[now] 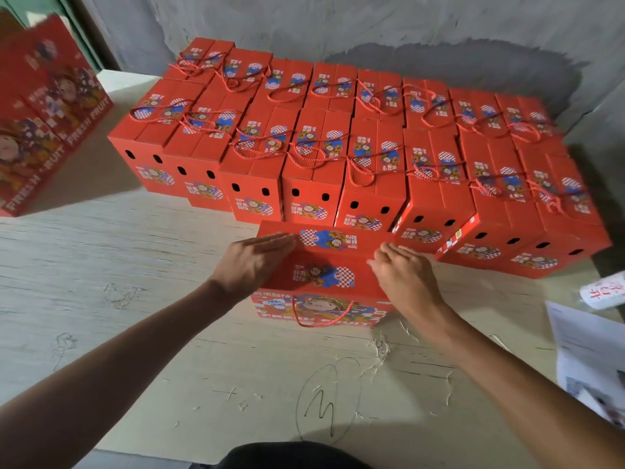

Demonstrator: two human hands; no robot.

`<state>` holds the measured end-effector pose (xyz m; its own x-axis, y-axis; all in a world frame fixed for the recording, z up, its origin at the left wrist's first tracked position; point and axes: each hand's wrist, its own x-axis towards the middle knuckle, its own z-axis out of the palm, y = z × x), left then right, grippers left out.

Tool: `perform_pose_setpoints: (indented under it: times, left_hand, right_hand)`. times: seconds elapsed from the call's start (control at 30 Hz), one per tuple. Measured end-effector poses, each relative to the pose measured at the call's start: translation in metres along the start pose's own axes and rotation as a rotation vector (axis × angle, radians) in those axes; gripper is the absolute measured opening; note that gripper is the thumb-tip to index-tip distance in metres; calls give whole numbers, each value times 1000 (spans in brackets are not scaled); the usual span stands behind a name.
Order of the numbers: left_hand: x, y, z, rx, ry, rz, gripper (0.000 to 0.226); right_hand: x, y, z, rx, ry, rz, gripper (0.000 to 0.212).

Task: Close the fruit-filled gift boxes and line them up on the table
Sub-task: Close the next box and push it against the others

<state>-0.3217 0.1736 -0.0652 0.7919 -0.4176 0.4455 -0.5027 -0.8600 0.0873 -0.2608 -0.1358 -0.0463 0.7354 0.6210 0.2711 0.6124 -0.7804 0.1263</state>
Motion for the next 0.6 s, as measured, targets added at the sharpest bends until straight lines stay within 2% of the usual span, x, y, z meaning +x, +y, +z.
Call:
perform_pose_setpoints:
  times: [0.1,0.2,0.23,0.33,0.47,0.6]
  left_hand:
    - [0,-24,-9,-151,-124,62,38]
    - [0,-35,-9,-225,-246,-25,43]
    - [-2,-34,-9,-251,-242,-72,44]
    - [-9,-29,-5,-253,-97,-142,39]
    - [-8,-20,-6,-123,13,-87,36]
    - [-11,-11,-8,5,67,-56,31]
  right_hand:
    - [-16,23,2,167,16,6,50]
    - [-15,31,4,205,10,-13,44]
    - [-13,33,5,223,13,-12,38]
    - [-15,36,7,239,74,5,18]
    - [-15,34,4,187,98,-26,4]
    - [-8,29,3,69,7,-52,17]
